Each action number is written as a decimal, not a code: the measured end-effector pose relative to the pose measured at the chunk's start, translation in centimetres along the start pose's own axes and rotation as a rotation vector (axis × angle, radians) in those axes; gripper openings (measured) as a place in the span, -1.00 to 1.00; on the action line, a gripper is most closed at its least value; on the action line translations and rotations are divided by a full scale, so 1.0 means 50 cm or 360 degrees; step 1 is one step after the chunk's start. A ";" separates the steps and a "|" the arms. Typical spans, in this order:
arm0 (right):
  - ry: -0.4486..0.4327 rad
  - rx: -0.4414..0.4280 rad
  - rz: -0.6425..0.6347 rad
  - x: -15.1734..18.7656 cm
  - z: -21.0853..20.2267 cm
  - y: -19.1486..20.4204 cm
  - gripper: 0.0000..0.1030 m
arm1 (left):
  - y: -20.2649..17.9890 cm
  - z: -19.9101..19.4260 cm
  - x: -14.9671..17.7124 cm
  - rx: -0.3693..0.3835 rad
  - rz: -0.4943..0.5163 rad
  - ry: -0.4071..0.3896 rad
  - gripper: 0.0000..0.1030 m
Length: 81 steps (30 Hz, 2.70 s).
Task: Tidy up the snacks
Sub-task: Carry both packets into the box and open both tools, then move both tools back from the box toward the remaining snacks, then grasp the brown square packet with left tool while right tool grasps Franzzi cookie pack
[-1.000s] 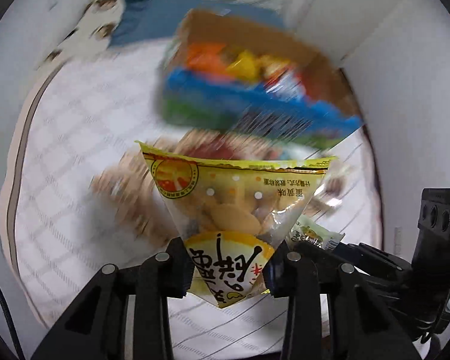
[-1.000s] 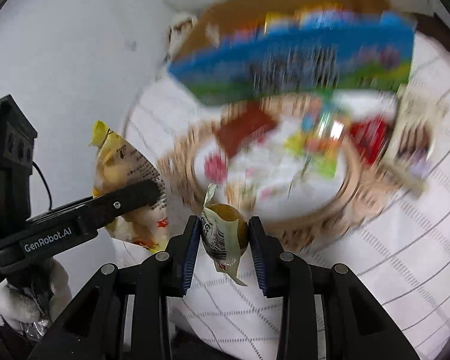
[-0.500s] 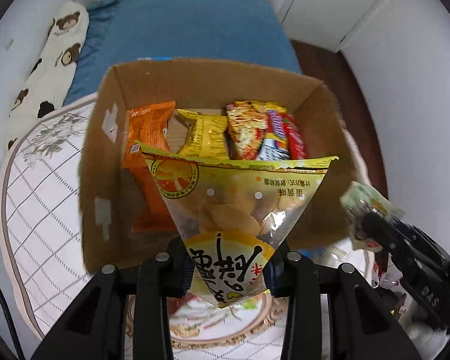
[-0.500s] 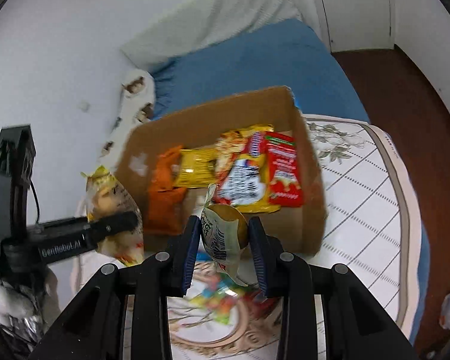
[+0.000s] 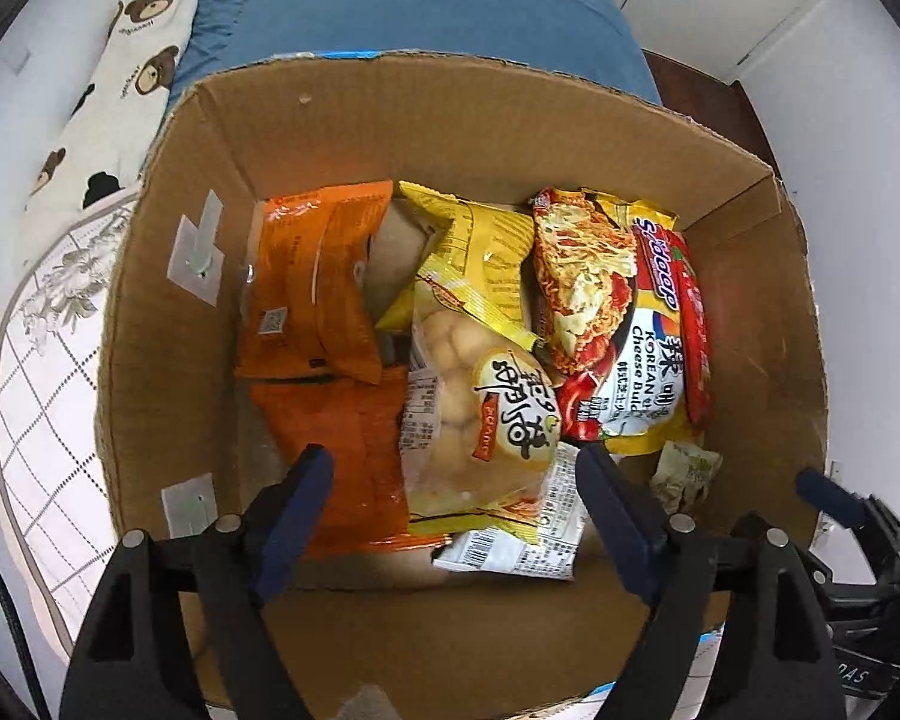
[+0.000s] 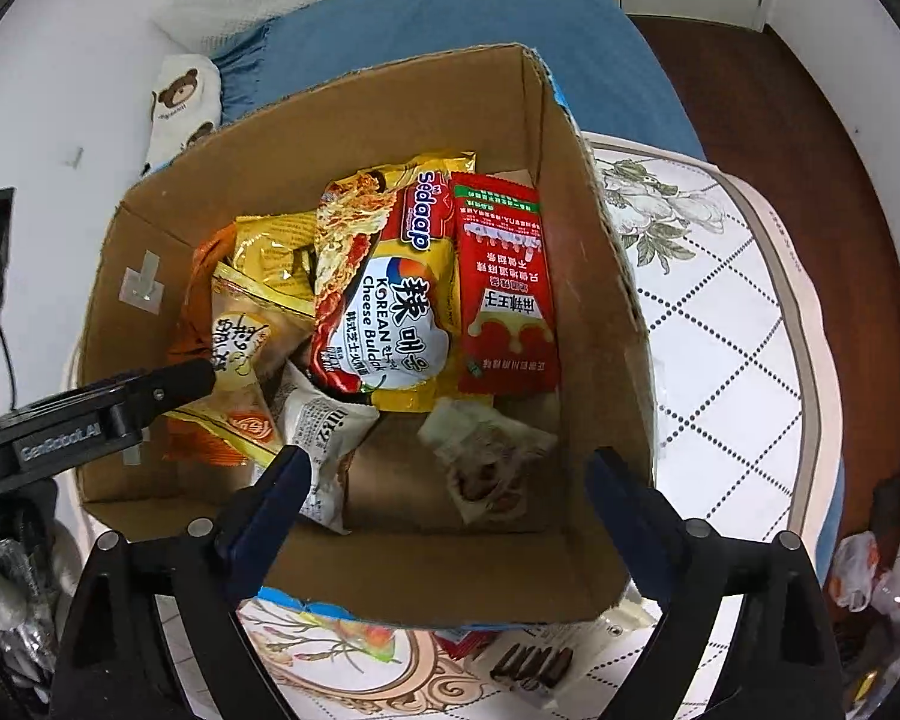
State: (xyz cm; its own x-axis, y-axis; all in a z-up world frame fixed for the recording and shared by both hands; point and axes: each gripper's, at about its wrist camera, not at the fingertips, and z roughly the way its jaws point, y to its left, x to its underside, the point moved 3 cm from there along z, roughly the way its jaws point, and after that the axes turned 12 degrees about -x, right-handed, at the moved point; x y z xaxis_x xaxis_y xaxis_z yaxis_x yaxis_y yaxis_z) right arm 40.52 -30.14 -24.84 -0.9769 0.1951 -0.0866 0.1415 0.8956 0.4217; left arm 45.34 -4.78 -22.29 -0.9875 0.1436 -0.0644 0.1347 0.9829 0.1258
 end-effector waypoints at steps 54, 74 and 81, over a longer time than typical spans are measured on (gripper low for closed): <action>-0.0252 -0.0122 0.0196 0.309 -0.048 -0.077 0.90 | 0.101 -0.036 0.346 -0.0407 0.0093 -0.0380 0.61; -0.0086 -0.0075 0.0241 0.278 0.083 -0.133 0.46 | -0.063 0.119 0.299 -0.0444 0.0765 -0.0178 -0.04; -0.0015 -0.0052 0.0097 0.339 0.081 -0.101 0.36 | 0.027 0.123 0.370 -0.0147 0.0138 0.0074 -0.05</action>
State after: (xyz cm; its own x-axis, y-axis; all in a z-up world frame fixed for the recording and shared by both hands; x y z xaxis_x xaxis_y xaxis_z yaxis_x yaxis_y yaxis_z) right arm 23.90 -29.75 -32.12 -0.9651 0.2529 -0.0682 0.1953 0.8683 0.4560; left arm 27.73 -0.10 -29.40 -0.9755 0.2199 -0.0034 0.2138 0.9519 0.2196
